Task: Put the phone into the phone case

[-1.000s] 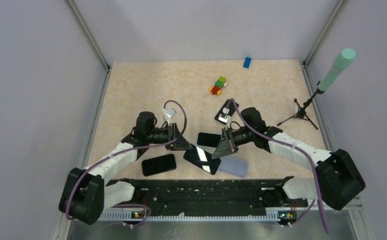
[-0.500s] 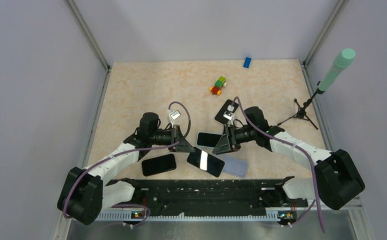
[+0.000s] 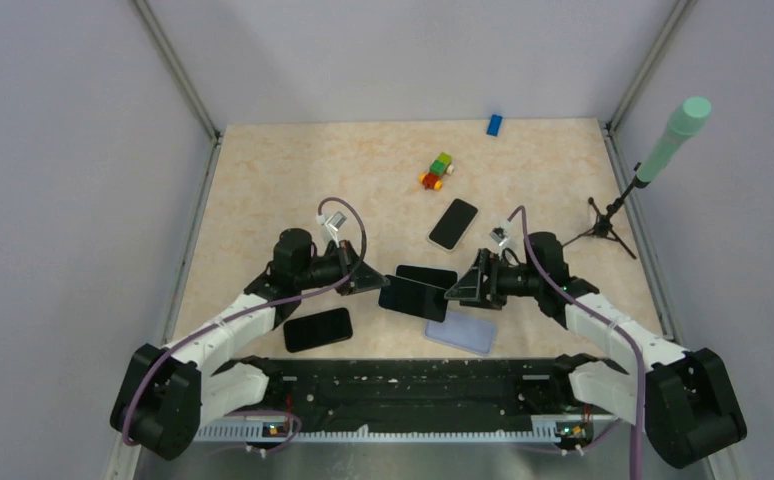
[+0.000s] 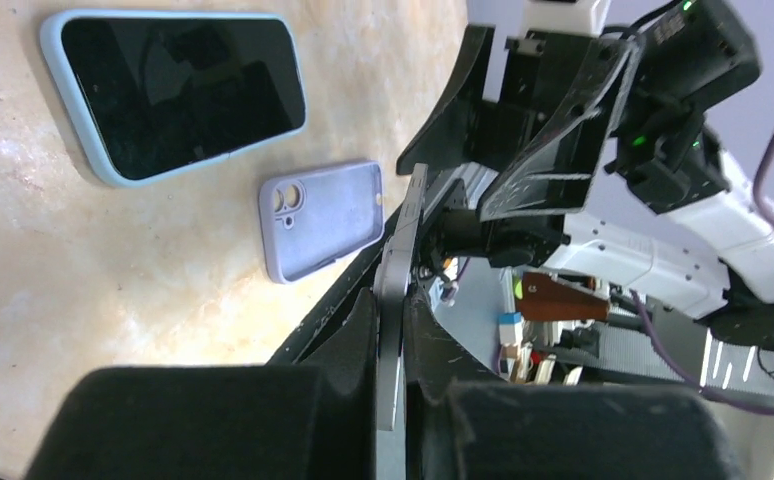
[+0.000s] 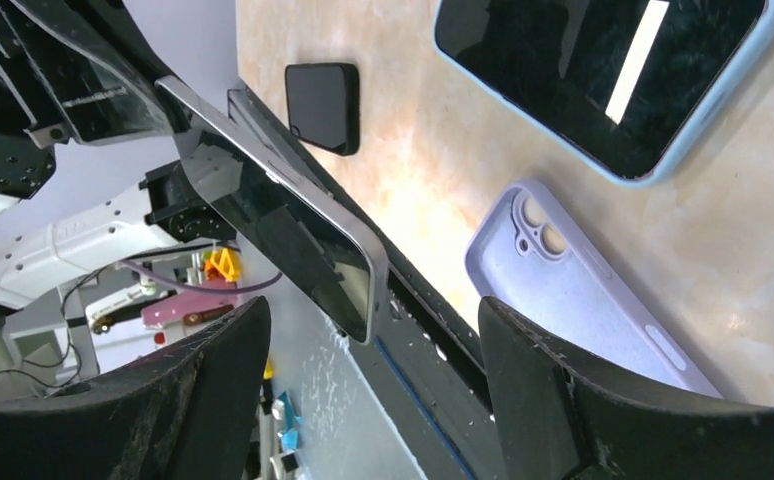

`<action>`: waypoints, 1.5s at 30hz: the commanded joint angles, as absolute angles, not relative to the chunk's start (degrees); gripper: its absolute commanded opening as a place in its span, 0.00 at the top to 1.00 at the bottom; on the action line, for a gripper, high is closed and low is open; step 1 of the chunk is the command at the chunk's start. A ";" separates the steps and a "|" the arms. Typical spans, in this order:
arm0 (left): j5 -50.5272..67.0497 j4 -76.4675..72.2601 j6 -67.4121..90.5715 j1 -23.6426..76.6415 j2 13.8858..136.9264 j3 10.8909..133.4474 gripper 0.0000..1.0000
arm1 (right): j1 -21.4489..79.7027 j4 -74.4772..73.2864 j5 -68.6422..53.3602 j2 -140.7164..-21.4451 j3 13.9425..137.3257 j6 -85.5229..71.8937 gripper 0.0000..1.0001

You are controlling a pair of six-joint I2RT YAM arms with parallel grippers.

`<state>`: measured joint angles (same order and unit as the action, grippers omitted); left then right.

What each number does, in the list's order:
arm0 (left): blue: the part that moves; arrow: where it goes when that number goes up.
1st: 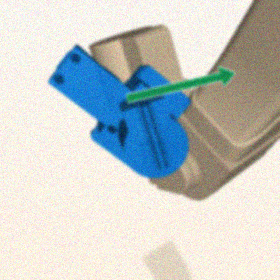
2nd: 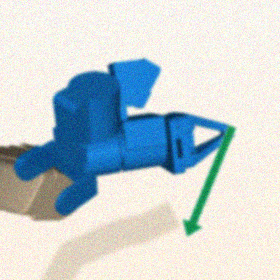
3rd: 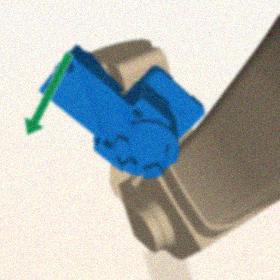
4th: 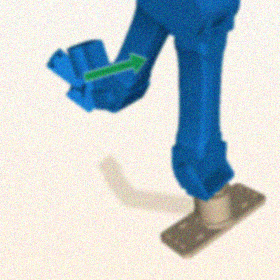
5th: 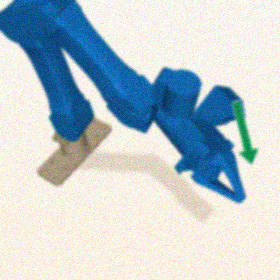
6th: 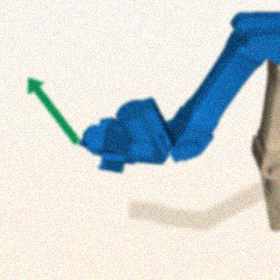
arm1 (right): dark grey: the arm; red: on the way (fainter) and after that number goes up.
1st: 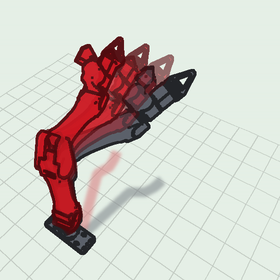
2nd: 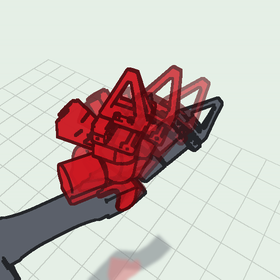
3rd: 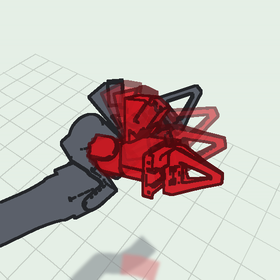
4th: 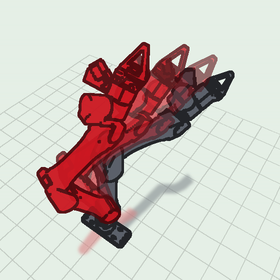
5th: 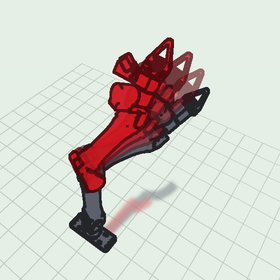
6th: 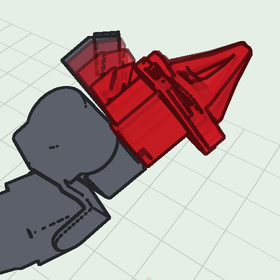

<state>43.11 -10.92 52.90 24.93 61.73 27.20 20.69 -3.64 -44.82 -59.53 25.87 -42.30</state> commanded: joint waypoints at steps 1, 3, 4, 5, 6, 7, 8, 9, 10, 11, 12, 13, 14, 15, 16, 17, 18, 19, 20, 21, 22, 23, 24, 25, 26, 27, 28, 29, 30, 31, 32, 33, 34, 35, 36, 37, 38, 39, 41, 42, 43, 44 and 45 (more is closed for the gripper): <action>41.59 -22.09 59.05 24.70 59.94 26.98 1.00 | 19.78 6.13 -46.40 -57.57 22.33 -47.77 0.26; 42.46 -23.94 60.13 24.62 60.22 27.15 1.00 | 19.83 13.44 -48.67 -57.60 20.02 -52.91 0.26; 42.97 -24.79 60.72 24.61 60.32 27.23 1.00 | 19.78 17.40 -49.69 -57.79 19.00 -54.91 0.26; 43.58 -25.84 61.30 24.60 60.57 27.32 1.00 | 19.84 20.20 -50.50 -58.13 18.45 -56.47 0.26; 44.05 -26.94 61.95 24.59 60.76 27.26 1.00 | 19.85 21.98 -51.16 -58.45 18.30 -57.31 0.27; 44.60 -27.86 62.47 24.61 61.00 27.25 1.00 | 19.84 23.34 -51.61 -58.79 18.39 -57.82 0.27; 44.98 -28.66 62.90 24.61 61.21 27.27 1.00 | 19.79 24.60 -52.11 -59.02 18.48 -58.30 0.28; 45.38 -29.06 63.27 24.59 61.58 27.25 1.00 | 19.85 25.81 -52.41 -59.20 18.78 -58.81 0.28; 45.76 -29.63 63.47 24.61 61.89 27.25 1.00 | 19.80 26.92 -52.65 -59.31 19.01 -59.38 0.29; 46.09 -30.00 63.68 24.61 62.32 27.20 1.00 | 19.85 28.03 -52.95 -59.45 19.35 -60.00 0.30; 46.20 -30.24 63.84 24.61 62.75 27.12 1.00 | 19.83 29.16 -53.39 -59.65 19.69 -60.62 0.31; 46.22 -30.88 64.12 24.61 63.09 26.91 1.00 | 19.83 30.23 -53.95 -59.79 20.11 -61.32 0.34; 46.23 -31.64 64.53 24.65 63.37 26.63 1.00 | 19.84 31.72 -54.69 -60.13 20.34 -62.14 0.39; 46.29 -32.70 65.04 24.61 63.69 26.32 1.00 | 19.86 33.36 -55.34 -60.43 20.38 -63.13 0.42; 46.24 -33.94 65.53 24.61 64.02 26.02 1.00 | 19.94 34.98 -56.22 -60.68 20.37 -63.93 0.46; 46.12 -34.49 66.01 24.62 64.33 25.81 1.00 | 19.89 36.19 -57.31 -61.04 20.45 -64.38 0.51; 46.18 -35.06 66.34 24.69 64.66 25.58 1.00 | 19.92 36.97 -58.51 -61.34 20.60 -64.35 0.56; 46.27 -35.59 66.54 24.70 64.90 25.36 1.00 | 19.93 37.34 -59.53 -61.45 20.65 -64.34 0.61; 46.27 -35.87 66.66 24.70 65.24 25.05 1.00 | 19.89 37.49 -60.08 -61.27 20.59 -64.33 0.69; 46.19 -36.25 66.78 24.70 65.42 24.85 1.00 | 19.90 37.54 -60.27 -60.93 20.49 -64.26 0.73; 46.20 -36.67 66.94 24.70 65.66 24.53 1.00 | 20.01 37.87 -60.48 -60.65 20.40 -64.44 0.76; 46.14 -37.04 67.09 24.70 65.92 24.38 1.00 | 20.00 38.22 -60.71 -60.43 20.39 -64.56 0.81; 46.14 -37.35 67.21 24.77 66.18 24.19 1.00 | 19.96 38.48 -60.99 -60.31 20.47 -64.57 0.86; 46.10 -37.62 67.35 24.85 66.52 24.07 1.00 | 19.98 38.89 -61.05 -60.17 20.55 -64.82 0.92; 46.04 -37.99 67.53 24.98 66.91 24.03 1.00 | 20.01 39.33 -61.04 -59.98 20.56 -65.11 0.97; 46.05 -38.42 67.70 25.22 67.29 23.92 1.00 | 20.00 39.74 -60.92 -59.84 20.54 -65.34 1.00; 46.13 -38.87 67.76 25.41 67.76 23.97 1.00 | 20.01 40.08 -60.90 -59.73 20.54 -65.44 1.00; 46.19 -39.05 67.72 25.74 68.21 24.08 1.00 | 20.02 40.22 -60.91 -59.73 20.63 -65.50 1.00; 46.29 -39.02 67.49 26.06 68.64 24.20 1.00 | 19.99 39.91 -60.79 -59.61 20.65 -65.29 1.00; 46.44 -38.78 67.13 26.36 69.10 24.32 0.97 | 20.01 39.08 -60.51 -59.45 20.85 -64.87 1.00; 46.41 -38.15 66.51 26.63 69.54 24.48 0.92 | 20.01 36.84 -59.94 -59.04 21.07 -63.34 1.00; 46.15 -36.90 65.67 26.82 69.86 24.64 0.81 | 19.91 32.84 -59.11 -58.64 21.78 -60.74 1.00; 45.54 -34.94 64.40 27.03 69.95 24.81 0.73 | 19.92 27.30 -57.29 -58.10 22.96 -57.54 1.00; 44.61 -32.49 62.86 27.22 69.89 25.05 0.67 | 19.90 20.40 -56.03 -57.48 24.38 -53.42 1.00; 43.31 -29.42 61.19 27.55 69.60 25.31 0.61 | 19.90 13.76 -53.76 -56.72 25.95 -49.22 1.00; 41.78 -26.57 59.24 27.93 69.14 25.64 0.57 | 19.94 7.11 -50.36 -56.03 27.58 -46.04 1.00; 39.94 -22.91 57.39 28.49 68.79 26.16 0.54 | 19.94 -0.24 -47.72 -55.28 29.54 -43.03 1.00; 38.13 -18.00 55.24 29.06 68.60 26.91 0.52 | 19.88 -5.28 -44.70 -54.60 30.96 -40.45 1.00; 34.09 -11.50 51.72 30.75 68.96 28.68 0.51 | 19.81 -13.08 -39.13 -52.95 33.35 -36.88 1.00; 32.06 -8.61 49.81 32.21 69.48 30.08 0.51 | 19.83 -15.96 -36.26 -52.12 34.44 -35.58 1.00; 29.98 -6.38 48.66 33.38 70.31 31.14 0.51 | 19.72 -18.45 -33.81 -51.25 35.26 -34.57 1.00; 28.15 -4.40 47.67 34.86 71.34 32.25 0.51 | 19.70 -20.54 -31.14 -50.53 35.93 -33.83 1.00; 26.12 -2.60 46.81 36.44 72.56 33.58 0.51 | 19.70 -22.45 -28.80 -49.78 36.58 -33.32 1.00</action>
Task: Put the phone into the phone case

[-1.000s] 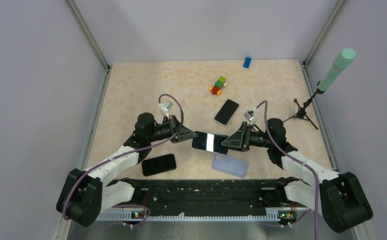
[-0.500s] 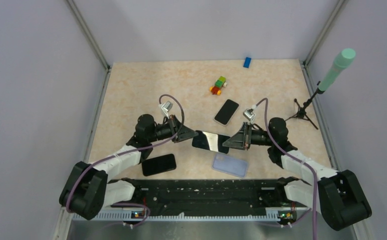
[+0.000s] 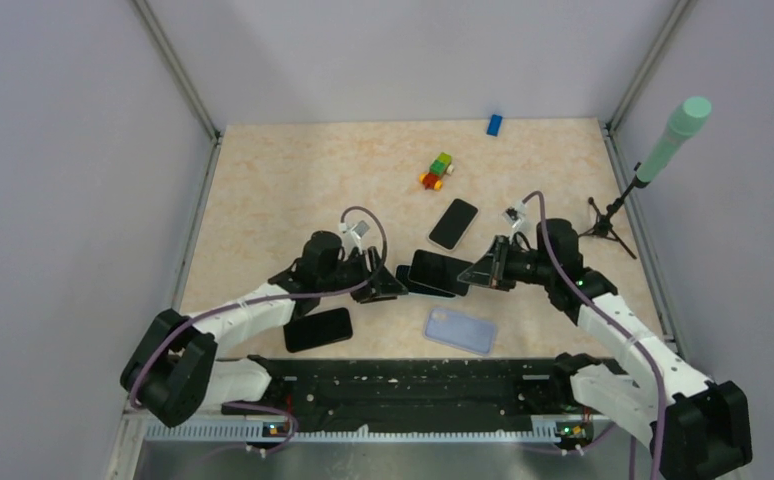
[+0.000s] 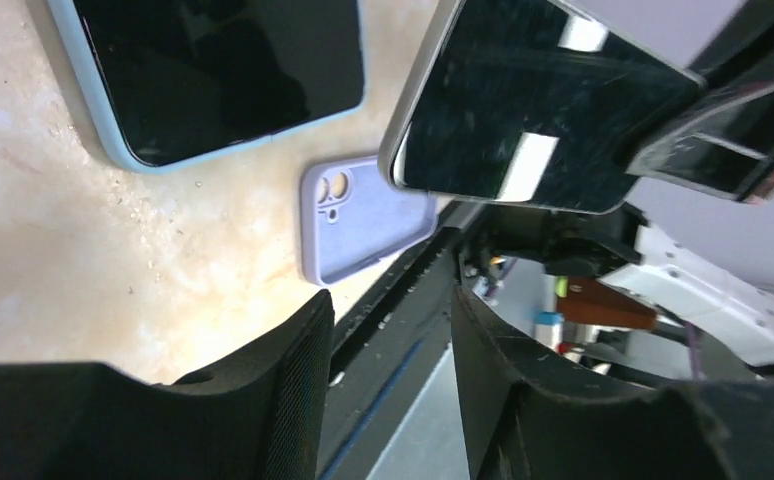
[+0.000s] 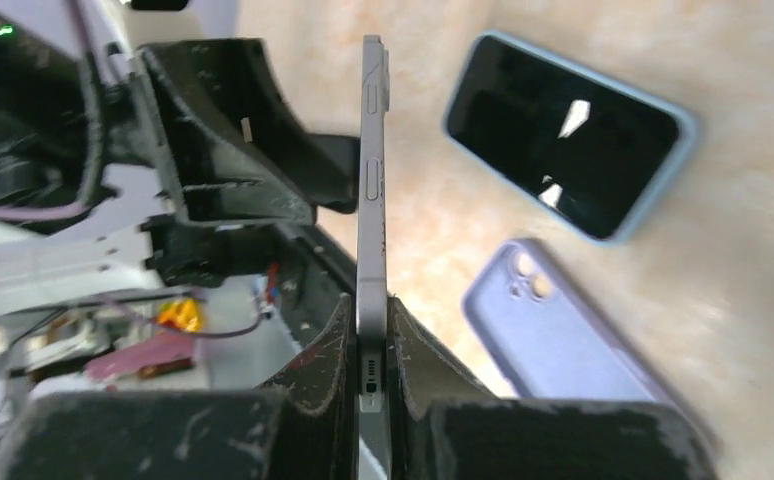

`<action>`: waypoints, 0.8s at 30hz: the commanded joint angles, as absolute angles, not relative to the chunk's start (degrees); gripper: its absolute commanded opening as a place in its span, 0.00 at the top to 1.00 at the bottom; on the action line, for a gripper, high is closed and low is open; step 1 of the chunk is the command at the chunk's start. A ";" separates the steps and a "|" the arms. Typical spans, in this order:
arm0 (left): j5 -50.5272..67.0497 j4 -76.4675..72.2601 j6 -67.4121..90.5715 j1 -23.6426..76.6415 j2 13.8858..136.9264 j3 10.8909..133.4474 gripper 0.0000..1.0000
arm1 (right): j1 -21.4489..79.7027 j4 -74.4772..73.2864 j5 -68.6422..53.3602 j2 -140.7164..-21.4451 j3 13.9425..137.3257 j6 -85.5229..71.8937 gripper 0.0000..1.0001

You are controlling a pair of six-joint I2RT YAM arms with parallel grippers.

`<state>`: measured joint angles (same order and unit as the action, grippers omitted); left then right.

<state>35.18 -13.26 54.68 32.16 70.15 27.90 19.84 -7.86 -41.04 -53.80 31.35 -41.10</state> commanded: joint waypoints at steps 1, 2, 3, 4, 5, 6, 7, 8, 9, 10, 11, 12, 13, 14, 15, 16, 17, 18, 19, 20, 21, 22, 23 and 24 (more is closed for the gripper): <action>24.26 -1.13 45.88 38.12 74.10 35.03 0.51 | 19.71 -23.72 -26.86 -48.89 37.10 -32.84 1.00; 22.62 0.51 45.03 39.80 75.69 36.62 0.51 | 19.69 -25.16 -25.00 -48.22 37.62 -32.45 1.00; 20.86 2.33 44.17 41.59 77.67 38.42 0.52 | 19.75 -26.38 -23.36 -47.46 38.07 -32.13 1.00; 19.19 4.04 43.36 43.38 79.64 40.25 0.53 | 19.71 -27.42 -21.65 -46.63 38.44 -31.86 1.00; 16.20 5.91 42.58 45.28 81.59 42.37 0.55 | 19.70 -28.41 -20.33 -46.01 38.82 -31.60 1.00; 13.74 7.93 41.94 46.92 83.86 44.41 0.57 | 19.74 -29.27 -19.36 -45.40 39.17 -31.23 1.00; 11.52 9.87 41.28 48.77 86.04 46.69 0.59 | 19.67 -30.09 -18.46 -44.98 39.56 -30.95 1.00; 9.58 11.80 40.71 50.11 88.46 48.97 0.60 | 19.65 -30.74 -17.85 -44.69 39.78 -30.75 1.00; 7.77 13.53 40.18 51.44 90.80 50.98 0.61 | 19.67 -31.32 -17.43 -44.46 39.93 -30.44 1.00; 6.16 14.96 39.76 52.75 92.97 53.04 0.62 | 19.66 -31.89 -17.16 -44.39 40.06 -30.23 1.00; 4.54 16.53 39.47 53.87 95.25 54.99 0.63 | 19.67 -32.32 -17.03 -44.31 40.08 -29.93 1.00; 3.36 18.18 39.28 55.04 97.89 56.75 0.64 | 19.66 -32.51 -16.99 -44.37 40.00 -29.73 1.00; 2.47 19.17 39.00 56.05 99.57 58.41 0.66 | 19.68 -32.65 -17.04 -44.38 39.95 -29.71 1.00; 1.44 20.25 38.90 57.02 101.11 59.84 0.67 | 19.62 -32.73 -17.09 -44.44 39.86 -29.61 1.00; 0.67 20.99 38.79 57.94 102.29 61.05 0.69 | 19.62 -32.78 -17.18 -44.47 39.82 -29.61 1.00; -1.01 21.84 38.69 58.71 103.45 62.09 0.71 | 19.66 -32.67 -17.29 -44.58 39.75 -29.53 1.00; -2.47 22.91 38.73 59.64 104.47 63.15 0.74 | 19.61 -32.55 -17.49 -44.67 39.66 -29.48 1.00; -3.86 24.11 39.10 60.18 105.37 64.25 0.79 | 19.66 -32.39 -17.63 -44.72 39.66 -29.44 1.00; -5.25 25.36 39.44 60.41 106.19 64.90 0.86 | 19.65 -32.26 -17.78 -44.84 39.61 -29.38 1.00; -6.44 26.57 39.98 60.59 106.78 65.41 0.93 | 19.67 -32.08 -18.07 -45.02 39.56 -29.27 1.00; -7.46 27.61 40.59 60.58 107.15 65.66 1.00 | 19.65 -31.96 -18.32 -45.23 39.57 -29.15 1.00; -8.84 28.95 41.20 60.60 107.37 65.90 1.00 | 19.63 -31.72 -18.67 -45.45 39.49 -29.11 1.00; -9.48 29.82 41.59 60.60 107.46 66.03 1.00 | 19.63 -31.30 -19.18 -45.54 39.32 -29.09 1.00; -10.08 30.29 41.92 60.63 107.23 65.81 1.00 | 19.62 -30.86 -19.77 -45.64 39.17 -29.09 1.00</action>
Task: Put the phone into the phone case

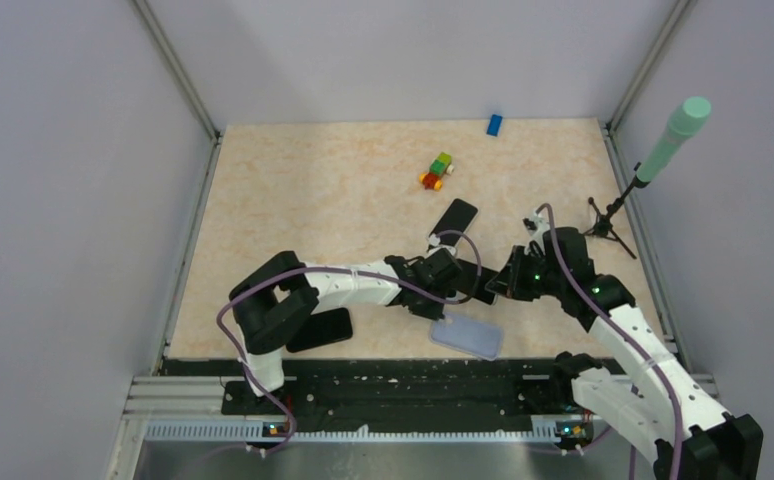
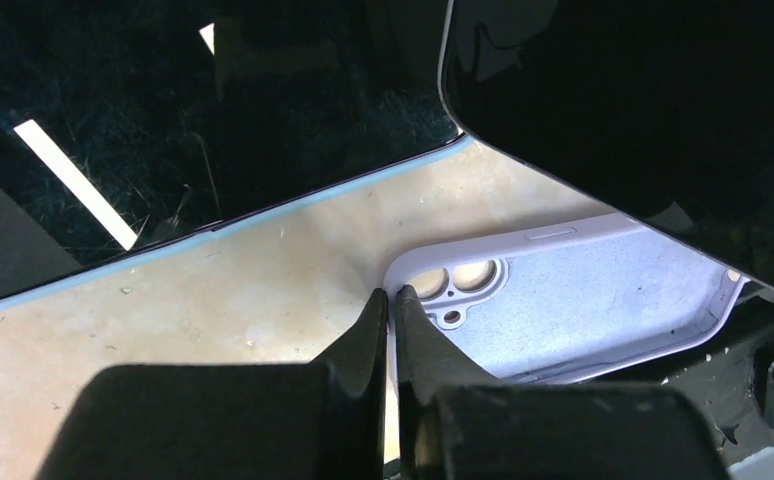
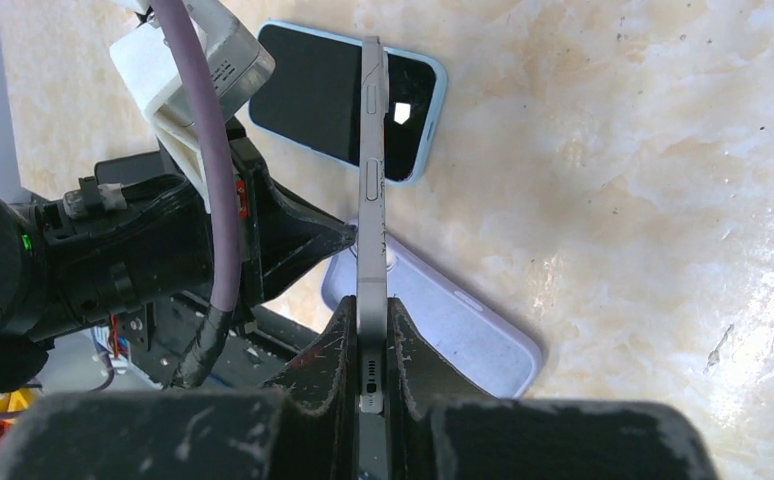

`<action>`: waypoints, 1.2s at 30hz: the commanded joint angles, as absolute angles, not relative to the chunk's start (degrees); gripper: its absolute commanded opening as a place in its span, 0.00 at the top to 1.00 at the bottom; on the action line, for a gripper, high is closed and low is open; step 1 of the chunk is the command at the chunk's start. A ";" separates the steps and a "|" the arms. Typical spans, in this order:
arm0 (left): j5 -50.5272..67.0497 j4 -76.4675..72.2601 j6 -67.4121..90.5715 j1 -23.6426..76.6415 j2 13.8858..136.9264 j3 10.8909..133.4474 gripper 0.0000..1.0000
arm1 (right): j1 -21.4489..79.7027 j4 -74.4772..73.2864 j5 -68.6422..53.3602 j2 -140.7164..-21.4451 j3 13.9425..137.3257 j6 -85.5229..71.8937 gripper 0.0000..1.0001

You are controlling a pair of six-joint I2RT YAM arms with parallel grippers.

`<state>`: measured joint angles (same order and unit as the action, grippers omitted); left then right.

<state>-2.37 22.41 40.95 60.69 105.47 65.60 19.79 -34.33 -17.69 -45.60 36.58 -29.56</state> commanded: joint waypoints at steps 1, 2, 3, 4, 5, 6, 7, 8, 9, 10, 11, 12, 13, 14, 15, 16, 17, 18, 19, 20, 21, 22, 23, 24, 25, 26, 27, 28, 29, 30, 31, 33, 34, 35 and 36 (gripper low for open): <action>-10.72 30.55 42.31 60.58 106.69 65.45 1.00 | 19.60 -30.35 -20.52 -45.80 38.98 -29.07 1.00; -11.45 30.66 42.84 60.64 105.88 64.89 1.00 | 19.65 -29.60 -21.29 -45.83 38.81 -29.07 1.00; -12.41 30.75 43.41 60.51 104.92 64.27 1.00 | 19.61 -28.91 -22.22 -45.82 38.55 -29.14 1.00; -13.22 30.77 43.80 60.54 103.88 63.44 1.00 | 19.63 -28.28 -23.08 -45.74 38.38 -29.18 1.00; -14.04 30.81 44.13 60.44 102.25 62.74 1.00 | 19.67 -27.27 -23.86 -45.47 38.16 -29.19 1.00; -14.74 30.77 44.53 60.34 101.48 61.84 1.00 | 19.63 -26.56 -24.68 -45.20 37.89 -29.29 1.00; -15.28 30.73 44.97 60.10 99.79 60.99 1.00 | 19.63 -25.93 -25.10 -44.93 37.62 -29.49 1.00; -15.59 30.53 45.28 59.76 98.51 60.06 1.00 | 19.62 -25.47 -25.55 -44.77 37.35 -29.73 1.00; -15.71 30.19 45.80 59.36 97.28 58.62 1.00 | 19.62 -24.89 -26.06 -44.67 37.22 -29.78 1.00; -15.73 29.98 46.18 58.82 96.16 57.48 1.00 | 19.67 -24.50 -26.55 -44.73 37.00 -29.65 1.00; -15.53 29.73 46.64 58.26 94.92 56.36 1.00 | 19.69 -24.08 -27.09 -44.74 36.81 -29.69 1.00; -15.22 29.41 46.85 57.62 93.90 55.15 1.00 | 19.65 -23.55 -27.72 -44.81 36.63 -29.70 1.00; -14.82 29.09 47.23 57.00 92.67 54.10 1.00 | 19.68 -23.05 -28.42 -44.89 36.43 -29.71 1.00; -14.20 28.70 47.36 56.41 91.84 52.93 1.00 | 19.61 -22.37 -29.29 -45.04 36.13 -29.71 1.00; -13.55 28.13 47.37 55.83 90.98 51.85 1.00 | 19.62 -21.66 -30.13 -45.26 35.86 -29.77 1.00; -13.01 27.60 47.50 55.47 90.09 50.87 1.00 | 19.61 -20.98 -31.20 -45.57 35.62 -29.79 1.00; -12.52 27.19 47.61 55.12 89.20 49.92 1.00 | 19.65 -20.27 -32.33 -45.94 35.33 -29.82 1.00; -11.96 26.82 47.73 54.89 88.43 49.08 1.00 | 19.65 -19.47 -33.55 -46.38 34.97 -29.80 1.00; -11.44 26.28 47.87 54.71 87.79 48.29 1.00 | 19.63 -18.79 -34.74 -46.81 34.68 -29.83 1.00; -10.84 25.79 47.97 54.55 87.12 47.54 1.00 | 19.70 -18.29 -35.71 -47.25 34.43 -29.90 1.00; -10.18 24.98 48.00 54.50 86.45 46.74 1.00 | 19.69 -17.62 -36.57 -47.74 34.21 -30.03 1.00; -9.45 24.01 47.99 54.43 85.73 45.80 0.98 | 19.62 -17.33 -37.23 -48.20 33.94 -30.01 1.00; -8.68 23.14 48.18 54.29 84.91 44.96 0.90 | 19.66 -17.11 -37.68 -48.47 33.74 -30.09 1.00; -7.94 22.28 48.44 54.05 83.82 44.14 0.82 | 19.66 -16.89 -38.04 -48.64 33.58 -30.25 1.00; -7.12 21.13 48.64 53.59 82.93 43.23 0.75 | 19.67 -16.79 -38.32 -48.67 33.43 -30.34 1.00; -6.17 20.08 48.79 53.16 81.95 42.42 0.70 | 19.69 -16.75 -38.46 -48.85 33.33 -30.46 1.00; -5.10 19.15 48.99 52.50 81.02 41.55 0.65 | 19.69 -16.67 -38.74 -48.98 33.17 -30.54 1.00; -3.72 18.09 49.08 51.76 80.04 40.62 0.62 | 19.70 -16.47 -39.26 -49.17 32.95 -30.67 1.00; -2.27 16.92 49.27 50.71 79.09 39.58 0.60 | 19.70 -16.21 -39.99 -49.42 32.74 -30.78 1.00; -0.65 15.76 49.41 49.53 78.07 38.44 0.59 | 19.71 -16.03 -40.68 -49.74 32.45 -30.90 1.00; 1.78 14.41 49.47 48.29 77.02 37.24 0.59 | 19.71 -15.63 -41.30 -50.01 32.05 -31.16 1.00; 5.36 11.97 49.72 45.27 74.69 34.04 0.58 | 19.75 -14.32 -43.14 -50.70 31.12 -31.81 1.00; 7.42 10.81 49.80 44.07 73.34 32.79 0.58 | 19.70 -13.82 -43.98 -51.14 30.77 -32.00 1.00; 8.84 9.59 49.83 42.80 72.03 31.33 0.58 | 19.75 -13.34 -44.60 -51.47 30.36 -32.29 1.00; 10.33 8.38 49.95 41.59 70.47 29.97 0.56 | 19.81 -12.69 -45.19 -51.91 29.90 -32.71 1.00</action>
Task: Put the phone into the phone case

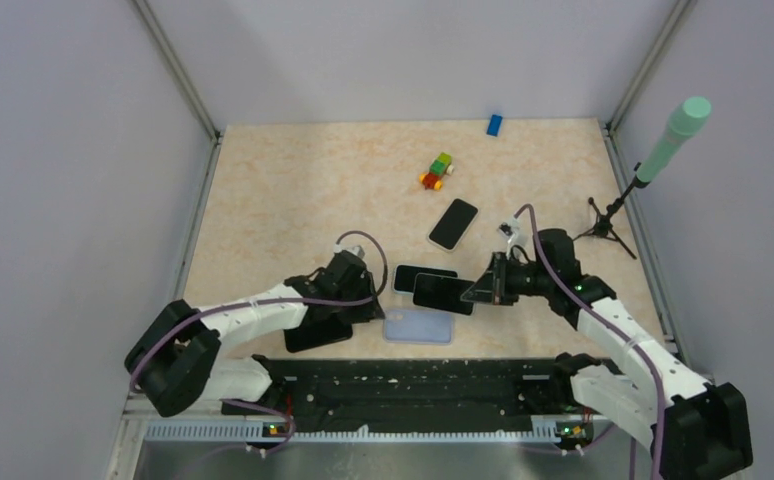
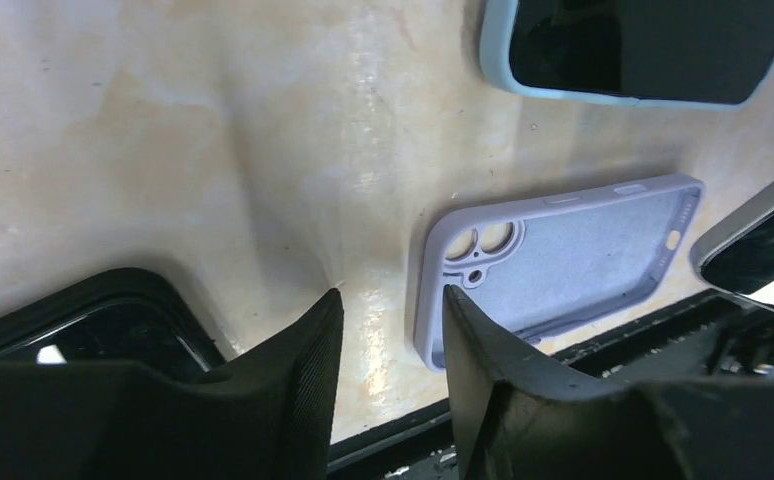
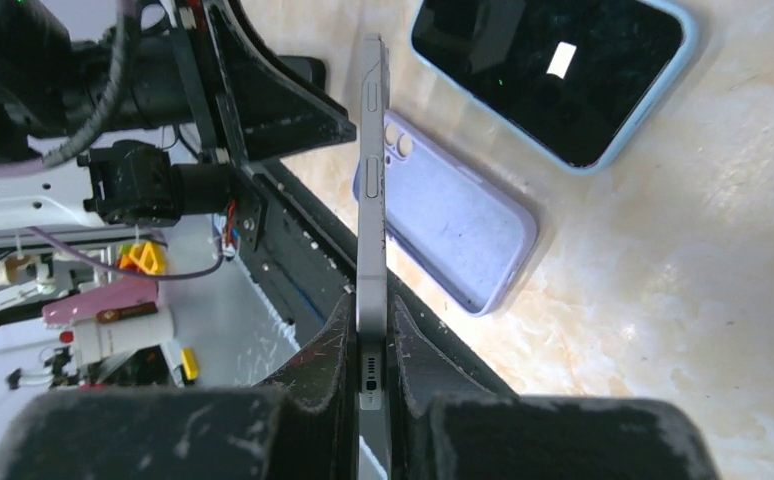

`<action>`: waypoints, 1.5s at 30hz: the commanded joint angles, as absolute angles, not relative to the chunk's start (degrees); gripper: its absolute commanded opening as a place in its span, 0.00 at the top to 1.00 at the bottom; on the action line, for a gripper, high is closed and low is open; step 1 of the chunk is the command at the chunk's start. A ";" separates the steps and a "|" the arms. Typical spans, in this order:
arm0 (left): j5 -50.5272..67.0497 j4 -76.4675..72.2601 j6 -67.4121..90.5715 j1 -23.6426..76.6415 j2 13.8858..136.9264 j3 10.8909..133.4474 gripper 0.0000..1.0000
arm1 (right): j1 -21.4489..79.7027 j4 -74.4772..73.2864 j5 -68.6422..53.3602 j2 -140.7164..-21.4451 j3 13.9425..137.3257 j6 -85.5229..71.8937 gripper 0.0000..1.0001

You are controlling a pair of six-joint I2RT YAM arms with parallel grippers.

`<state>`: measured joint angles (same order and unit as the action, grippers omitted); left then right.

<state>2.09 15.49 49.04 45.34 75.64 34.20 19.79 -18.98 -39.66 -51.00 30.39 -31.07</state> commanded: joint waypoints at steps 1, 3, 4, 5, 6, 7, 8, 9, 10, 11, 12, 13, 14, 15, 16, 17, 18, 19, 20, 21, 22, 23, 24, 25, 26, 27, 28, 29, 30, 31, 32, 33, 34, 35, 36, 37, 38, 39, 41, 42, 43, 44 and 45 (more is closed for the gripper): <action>11.77 7.17 50.07 40.50 69.07 28.62 0.55 | 19.91 -12.08 -45.62 -52.26 29.40 -33.07 1.00; 14.72 4.56 50.55 38.36 65.88 25.84 0.52 | 20.38 -10.64 -45.60 -52.68 28.32 -34.26 1.00; 16.08 3.44 50.88 37.13 64.40 24.53 0.51 | 20.70 -10.10 -45.47 -52.99 27.80 -34.80 1.00; 17.47 2.32 51.23 36.14 63.03 23.30 0.51 | 21.30 -9.30 -45.44 -53.34 27.22 -35.54 1.00; 18.68 1.22 51.56 34.95 61.72 22.15 0.50 | 21.99 -8.04 -45.37 -53.68 26.62 -36.37 1.00; 20.20 0.55 51.84 33.81 60.69 21.01 0.50 | 22.93 -6.63 -45.17 -54.06 25.86 -37.49 1.00; 21.59 -1.16 52.12 32.77 59.77 19.91 0.50 | 23.84 -4.55 -44.91 -54.61 25.24 -38.46 1.00; 22.86 -2.55 52.31 31.86 59.16 18.95 0.50 | 25.40 -2.91 -44.64 -55.16 24.54 -39.69 1.00; 24.07 -3.56 52.44 31.13 58.73 18.18 0.50 | 26.56 -1.25 -44.31 -55.77 24.01 -40.99 1.00; 24.72 -4.06 52.61 30.49 58.47 17.68 0.50 | 27.67 0.33 -43.96 -56.53 23.53 -42.20 1.00; 25.17 -4.59 52.69 30.15 58.45 17.26 0.50 | 28.55 2.29 -43.79 -57.38 22.98 -43.39 1.00; 25.69 -5.06 52.66 29.86 58.64 17.01 0.50 | 29.21 3.82 -43.68 -58.30 22.49 -44.63 1.00; 26.01 -5.36 52.65 29.80 58.93 16.82 0.50 | 29.80 4.96 -43.50 -59.22 22.08 -45.59 1.00; 26.38 -5.61 52.65 29.80 59.34 16.79 0.50 | 30.20 5.68 -43.32 -60.17 21.80 -46.26 1.00; 26.71 -5.95 52.65 29.80 59.81 16.79 0.50 | 30.43 6.01 -43.06 -61.01 21.61 -46.79 1.00; 27.04 -6.12 52.60 29.79 60.30 16.85 0.51 | 30.57 6.09 -42.92 -61.89 21.67 -47.08 1.00; 27.32 -6.21 52.52 29.74 60.81 17.02 0.51 | 30.58 5.90 -42.84 -62.67 21.81 -47.20 1.00; 27.60 -6.45 52.42 29.79 61.39 17.21 0.51 | 30.59 5.51 -42.76 -63.37 22.00 -47.21 1.00; 27.95 -6.50 52.20 29.75 61.88 17.46 0.51 | 30.59 5.01 -42.49 -64.05 22.27 -47.09 1.00; 28.26 -6.38 51.98 29.78 62.52 17.63 0.51 | 30.59 4.62 -42.29 -64.52 22.48 -46.97 1.00; 28.56 -6.53 51.76 29.79 63.14 17.85 0.51 | 30.59 4.13 -42.17 -65.01 22.68 -46.68 1.00; 28.83 -6.63 51.60 29.78 63.79 18.06 0.51 | 30.61 3.72 -42.02 -65.46 22.82 -46.58 1.00; 28.99 -6.66 51.40 29.79 64.48 18.29 0.51 | 30.59 3.29 -41.96 -65.82 22.96 -46.42 1.00; 29.16 -6.74 51.23 29.79 65.16 18.47 0.52 | 30.59 2.94 -41.88 -66.23 23.08 -46.32 1.00; 29.31 -6.91 51.11 29.77 65.78 18.58 0.52 | 30.59 2.62 -41.84 -66.52 23.17 -46.31 1.00; 29.38 -7.13 50.99 29.79 66.37 18.67 0.52 | 30.59 2.50 -41.90 -66.86 23.28 -46.45 1.00; 29.46 -7.45 51.02 29.78 66.97 18.64 0.53 | 30.59 2.55 -42.04 -67.23 23.37 -46.79 1.00; 29.76 -8.05 51.32 29.79 67.56 18.63 0.53 | 30.59 2.63 -42.24 -67.49 23.31 -47.17 1.00; 30.02 -8.73 51.57 29.73 68.25 18.63 0.54 | 30.59 2.67 -42.34 -67.74 23.29 -47.48 1.00; 30.45 -9.72 51.96 29.79 68.87 18.63 0.54 | 30.59 2.57 -42.50 -68.17 23.29 -47.79 1.00; 30.90 -10.84 52.54 29.77 69.49 18.52 0.55 | 30.59 2.55 -42.72 -68.54 23.29 -48.06 1.00; 31.35 -12.18 52.97 29.79 70.20 18.47 0.55 | 30.59 2.62 -42.87 -68.92 23.25 -48.37 1.00; 31.64 -13.28 53.27 29.85 71.12 18.58 0.56 | 30.59 2.78 -42.84 -69.26 23.09 -48.72 1.00; 31.86 -13.84 53.46 29.80 71.83 18.74 0.56 | 30.61 2.88 -42.94 -69.46 22.93 -48.95 1.00; 31.98 -14.20 53.52 29.86 72.47 18.92 0.57 | 30.59 2.90 -42.91 -69.74 22.87 -49.10 1.00; 31.99 -14.49 53.59 29.96 73.17 19.12 0.58 | 30.59 2.88 -42.80 -69.97 22.85 -49.14 1.00; 32.03 -14.93 53.75 29.95 73.83 19.35 0.58 | 30.59 2.61 -42.43 -70.23 22.85 -49.27 1.00; 32.17 -15.39 54.05 29.99 74.52 19.46 0.59 | 30.59 2.44 -42.16 -70.61 22.83 -49.37 1.00; 32.76 -16.82 54.58 30.35 75.88 19.74 0.60 | 30.59 2.53 -41.88 -71.53 22.85 -49.56 1.00; 32.78 -17.36 54.74 30.77 76.55 20.00 0.61 | 30.59 2.59 -41.61 -72.02 22.81 -49.69 1.00; 32.75 -17.47 54.75 31.14 77.21 20.34 0.62 | 30.59 2.74 -41.50 -72.65 22.88 -49.74 1.00; 32.44 -17.31 54.63 31.43 77.78 20.74 0.64 | 30.59 2.68 -41.30 -73.33 22.98 -49.66 1.00; 32.11 -16.91 54.33 31.72 78.39 21.11 0.66 | 30.59 2.52 -41.15 -74.23 23.21 -49.54 1.00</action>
